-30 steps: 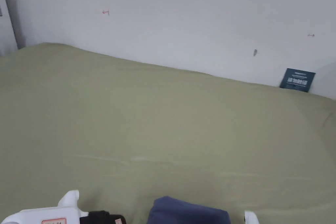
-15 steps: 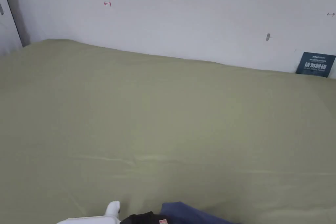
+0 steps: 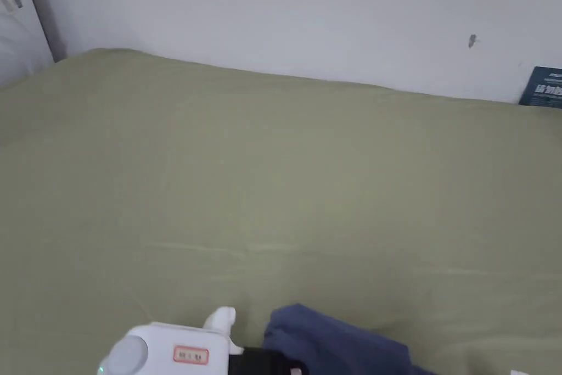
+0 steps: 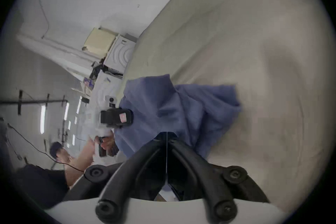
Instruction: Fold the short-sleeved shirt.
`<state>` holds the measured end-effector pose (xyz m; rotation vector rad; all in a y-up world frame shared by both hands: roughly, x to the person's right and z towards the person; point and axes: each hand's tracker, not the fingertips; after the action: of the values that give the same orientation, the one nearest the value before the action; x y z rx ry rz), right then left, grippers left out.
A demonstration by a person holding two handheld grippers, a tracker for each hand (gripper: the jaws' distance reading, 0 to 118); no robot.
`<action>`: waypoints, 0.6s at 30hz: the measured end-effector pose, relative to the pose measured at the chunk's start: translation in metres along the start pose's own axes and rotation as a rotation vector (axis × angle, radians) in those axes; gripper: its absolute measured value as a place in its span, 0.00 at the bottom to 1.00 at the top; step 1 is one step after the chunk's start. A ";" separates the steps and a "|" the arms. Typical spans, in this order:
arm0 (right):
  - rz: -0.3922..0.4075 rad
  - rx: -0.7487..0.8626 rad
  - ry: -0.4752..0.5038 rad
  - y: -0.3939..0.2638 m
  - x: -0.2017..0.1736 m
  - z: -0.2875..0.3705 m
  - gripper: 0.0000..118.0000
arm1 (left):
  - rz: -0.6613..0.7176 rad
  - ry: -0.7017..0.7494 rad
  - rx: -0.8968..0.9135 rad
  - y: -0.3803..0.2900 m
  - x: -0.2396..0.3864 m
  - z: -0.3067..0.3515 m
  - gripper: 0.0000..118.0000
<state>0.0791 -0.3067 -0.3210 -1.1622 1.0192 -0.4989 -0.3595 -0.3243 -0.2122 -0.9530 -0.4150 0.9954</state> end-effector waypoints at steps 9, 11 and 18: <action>0.088 -0.010 0.061 0.004 -0.065 -0.051 0.02 | -0.049 0.289 0.090 0.095 -0.086 0.253 0.18; 0.076 -0.034 0.081 0.000 -0.076 -0.066 0.02 | -0.027 0.370 0.120 0.113 -0.108 0.317 0.18; 0.057 -0.159 0.011 -0.034 -0.087 -0.113 0.02 | 0.121 0.707 0.128 0.151 -0.183 0.437 0.17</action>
<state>-0.0539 -0.3092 -0.2606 -1.2687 1.1139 -0.3852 -0.8302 -0.2381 -0.0777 -1.1488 0.2973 0.7188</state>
